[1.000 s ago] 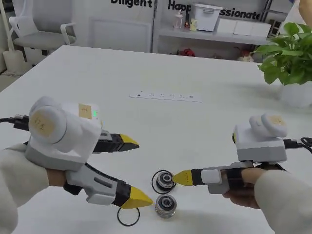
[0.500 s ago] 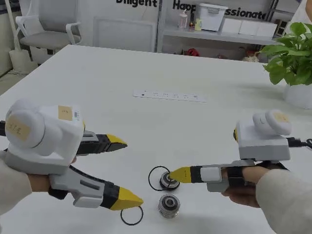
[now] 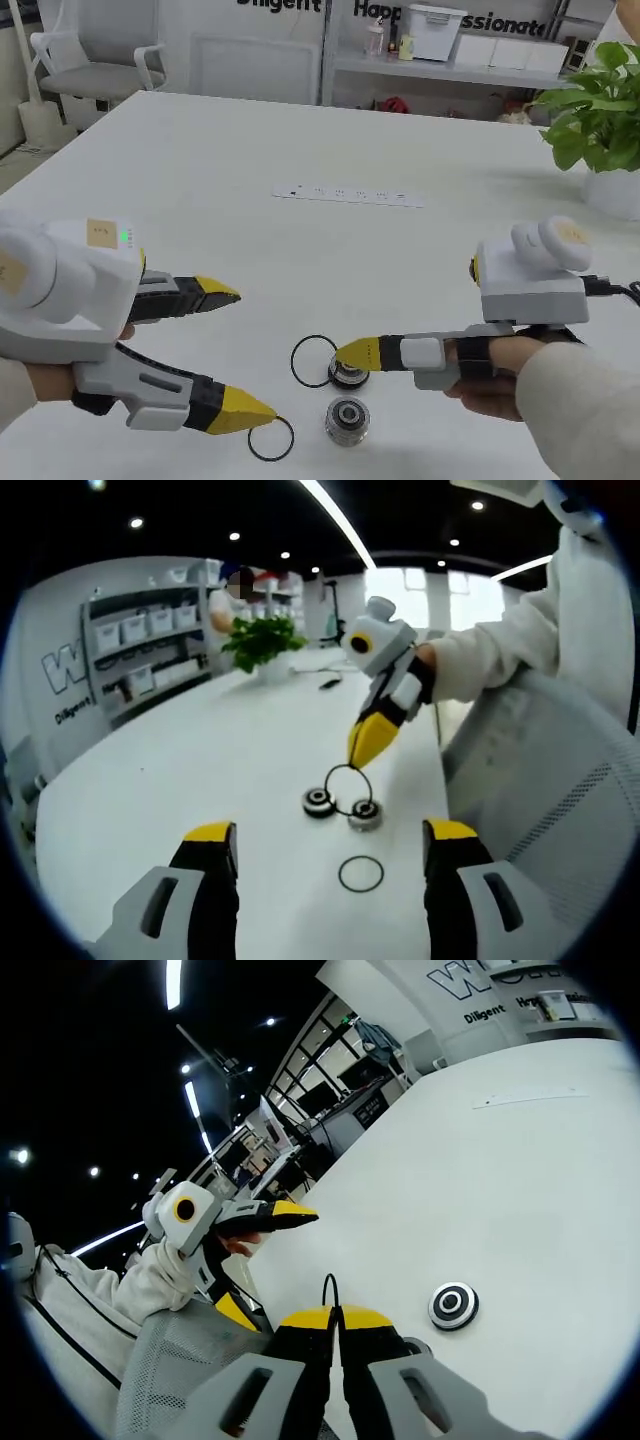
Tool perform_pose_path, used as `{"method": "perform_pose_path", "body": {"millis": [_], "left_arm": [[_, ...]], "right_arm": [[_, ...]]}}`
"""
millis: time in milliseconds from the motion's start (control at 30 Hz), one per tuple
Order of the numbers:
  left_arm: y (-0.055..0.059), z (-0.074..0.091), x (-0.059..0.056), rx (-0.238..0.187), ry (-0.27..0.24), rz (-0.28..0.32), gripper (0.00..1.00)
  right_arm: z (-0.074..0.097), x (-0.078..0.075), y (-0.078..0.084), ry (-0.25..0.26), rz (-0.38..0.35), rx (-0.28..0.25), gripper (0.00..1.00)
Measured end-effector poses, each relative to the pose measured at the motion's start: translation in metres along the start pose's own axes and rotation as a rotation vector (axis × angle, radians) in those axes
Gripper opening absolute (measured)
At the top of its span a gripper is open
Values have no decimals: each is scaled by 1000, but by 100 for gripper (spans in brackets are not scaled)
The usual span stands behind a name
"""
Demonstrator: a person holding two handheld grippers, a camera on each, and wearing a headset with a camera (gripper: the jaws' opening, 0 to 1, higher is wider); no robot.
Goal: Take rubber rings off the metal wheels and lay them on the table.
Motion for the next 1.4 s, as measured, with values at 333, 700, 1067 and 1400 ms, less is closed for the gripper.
{"method": "perform_pose_path", "body": {"millis": [333, 700, 1067, 1400], "left_arm": [[9, 3, -1, 7, 4, 21, 77], [21, 6, -2, 17, 5, 42, 75], [26, 7, -3, 15, 6, 66, 77], [36, 7, -5, 40, 11, 77, 78]], "right_arm": [[-6, 5, 2, -11, 3, 12, 0], [-14, 10, 8, -24, 6, 43, 0], [-21, 15, 19, -35, 17, 92, 0], [-27, 16, 28, -40, 17, 131, 0]]}}
Point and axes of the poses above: the centre of the closed fingertips' face, and the gripper's own axes: z roughly backward along the fingers, x roughly to its left, y roughly out of its underside, the point moved 4 cm from there along z, roughly backward along the fingers, and after that the axes turned 10 degrees about z, right-handed, at the moved point
